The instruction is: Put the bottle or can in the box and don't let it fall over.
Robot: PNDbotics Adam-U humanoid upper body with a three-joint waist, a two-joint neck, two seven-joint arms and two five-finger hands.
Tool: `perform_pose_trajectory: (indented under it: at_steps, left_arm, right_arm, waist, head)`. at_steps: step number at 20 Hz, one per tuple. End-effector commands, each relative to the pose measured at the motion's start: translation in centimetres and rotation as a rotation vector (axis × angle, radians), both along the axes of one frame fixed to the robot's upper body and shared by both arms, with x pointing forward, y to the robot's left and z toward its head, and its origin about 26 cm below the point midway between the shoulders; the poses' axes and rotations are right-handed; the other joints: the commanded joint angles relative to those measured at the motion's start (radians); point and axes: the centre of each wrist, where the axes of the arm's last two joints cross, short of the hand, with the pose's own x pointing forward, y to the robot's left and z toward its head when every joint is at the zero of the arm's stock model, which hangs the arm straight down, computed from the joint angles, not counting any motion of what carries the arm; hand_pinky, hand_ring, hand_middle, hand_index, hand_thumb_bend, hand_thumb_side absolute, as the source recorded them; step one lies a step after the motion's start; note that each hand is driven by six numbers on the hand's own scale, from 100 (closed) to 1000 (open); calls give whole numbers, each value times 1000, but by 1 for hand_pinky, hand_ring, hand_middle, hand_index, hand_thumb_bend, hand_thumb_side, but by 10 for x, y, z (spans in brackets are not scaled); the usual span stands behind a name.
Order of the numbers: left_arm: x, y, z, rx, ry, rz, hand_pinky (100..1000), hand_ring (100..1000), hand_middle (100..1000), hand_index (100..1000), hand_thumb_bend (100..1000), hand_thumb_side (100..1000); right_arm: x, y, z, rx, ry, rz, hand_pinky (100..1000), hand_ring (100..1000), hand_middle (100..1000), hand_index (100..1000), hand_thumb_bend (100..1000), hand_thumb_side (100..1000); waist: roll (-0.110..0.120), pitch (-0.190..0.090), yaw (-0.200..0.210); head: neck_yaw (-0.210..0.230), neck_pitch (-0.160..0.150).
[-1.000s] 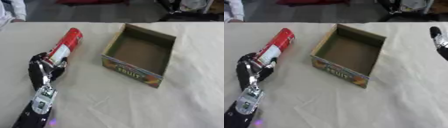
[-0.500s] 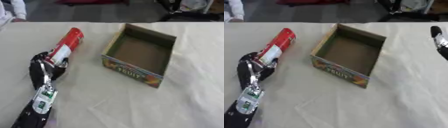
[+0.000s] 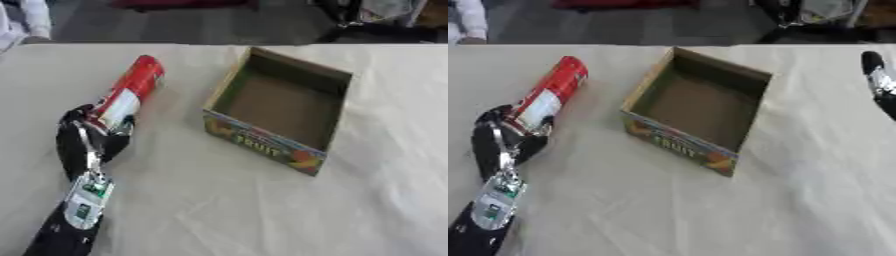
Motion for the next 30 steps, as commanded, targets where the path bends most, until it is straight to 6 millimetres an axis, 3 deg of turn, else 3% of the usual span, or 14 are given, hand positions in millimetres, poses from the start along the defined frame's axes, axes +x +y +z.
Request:
perform_pose_trajectory:
  at_steps: [1,8,21,30]
  left_arm:
    - [1,1,17,-24,-112,10,273,766,504,447,380,100]
    - [-2,-4,38,-29,-300,-13,273,750,501,447,360,108]
    - [-9,-13,63,-2,-456,-64,279,722,490,442,345,134]
    - [-18,-35,99,12,-616,-199,297,704,491,449,347,143]
  right_arm:
    - [-1,-1,14,-19,-43,4,809,847,723,827,598,339]
    - [-1,-1,14,-18,-46,2,809,847,723,827,597,339]
    - [-1,-1,14,-15,-48,0,810,847,723,826,595,341]
    - [-1,0,16,-18,-58,-2,810,847,724,826,597,339]
  waist:
    - [-3,-11,-1]
    - [-3,-10,-1]
    - [-3,-9,-4]
    - [-2,-10,-8]
  head:
    - [-5,-6]
    - [-10,-5]
    - [-8,-8]
    - [-12,-3]
